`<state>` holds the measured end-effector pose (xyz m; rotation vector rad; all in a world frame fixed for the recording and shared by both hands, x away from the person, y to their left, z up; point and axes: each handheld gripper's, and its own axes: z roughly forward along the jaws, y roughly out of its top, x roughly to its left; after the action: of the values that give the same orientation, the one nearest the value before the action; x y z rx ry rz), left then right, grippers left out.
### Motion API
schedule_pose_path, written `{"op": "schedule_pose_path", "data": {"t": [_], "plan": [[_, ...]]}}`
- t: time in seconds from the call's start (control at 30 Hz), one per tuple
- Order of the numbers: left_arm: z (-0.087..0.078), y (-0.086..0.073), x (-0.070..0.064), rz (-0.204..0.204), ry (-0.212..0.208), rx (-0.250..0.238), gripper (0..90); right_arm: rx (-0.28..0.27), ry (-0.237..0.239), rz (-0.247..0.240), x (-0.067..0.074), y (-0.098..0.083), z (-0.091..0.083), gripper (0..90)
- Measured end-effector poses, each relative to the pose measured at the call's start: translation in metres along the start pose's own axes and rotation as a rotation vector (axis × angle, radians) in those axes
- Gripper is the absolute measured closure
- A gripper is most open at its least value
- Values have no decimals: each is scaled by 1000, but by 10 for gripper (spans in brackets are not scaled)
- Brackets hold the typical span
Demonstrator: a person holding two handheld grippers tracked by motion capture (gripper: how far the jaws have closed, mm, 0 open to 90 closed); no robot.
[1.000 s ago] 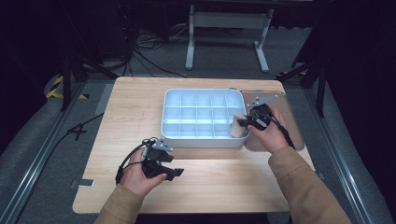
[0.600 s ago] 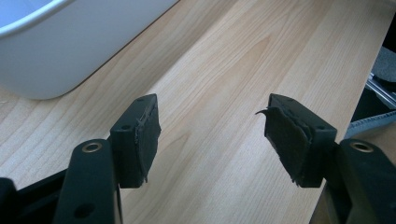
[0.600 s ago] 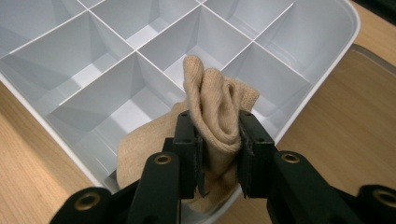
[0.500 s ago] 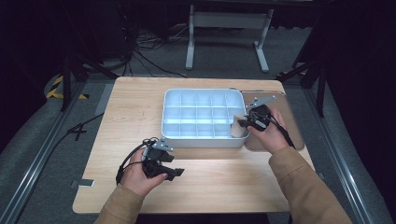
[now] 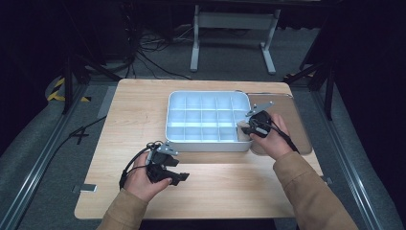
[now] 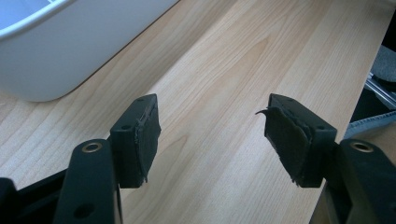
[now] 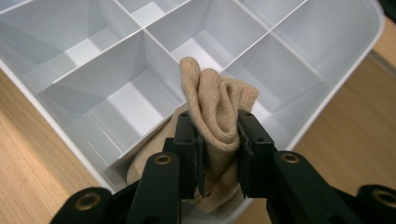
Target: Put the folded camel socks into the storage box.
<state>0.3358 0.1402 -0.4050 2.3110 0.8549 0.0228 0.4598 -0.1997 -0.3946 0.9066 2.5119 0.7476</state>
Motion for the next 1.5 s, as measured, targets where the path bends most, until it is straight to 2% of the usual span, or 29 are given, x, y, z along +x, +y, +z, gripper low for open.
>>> {"op": "schedule_pose_path", "data": {"t": [0.27, 0.5, 0.57, 0.7, 0.83, 1.0, 1.1, 1.3, 1.33, 1.37, 1.43, 1.5], "plan": [[0, 0, 0, -1, 0, 3, 363, 50, 37, 62, 1, -3, 11, 721], [0, -1, 0, 4, 2, 8, 363, 94, 44, 86, 0, -3, 16, 722], [0, -2, -1, -4, 5, 1, 364, 127, 56, 113, -1, -2, 21, 724], [-1, -3, -1, -5, 4, 1, 364, 156, 59, 113, -2, 1, 24, 725], [-3, -7, 0, -16, 8, 0, 364, 236, 61, 126, -1, 7, 35, 724], [-6, -11, 1, -24, 17, -2, 364, 286, 55, 139, -1, 11, 41, 724], [-7, -13, 2, -28, 18, -3, 364, 296, 55, 148, -1, 12, 41, 721], [-9, -15, 2, -40, 23, -2, 363, 269, 58, 136, 0, 11, 38, 643], [-8, -15, 2, -40, 23, -2, 363, 255, 66, 147, 0, 11, 35, 635], [-8, -15, 2, -38, 24, -3, 363, 241, 61, 135, 0, 12, 31, 603], [-8, -15, 2, -37, 24, 0, 363, 210, 19, 116, 1, 12, 24, 522], [-7, -14, 2, -40, 22, -3, 363, 159, 67, 159, -1, 12, 14, 504]]}}
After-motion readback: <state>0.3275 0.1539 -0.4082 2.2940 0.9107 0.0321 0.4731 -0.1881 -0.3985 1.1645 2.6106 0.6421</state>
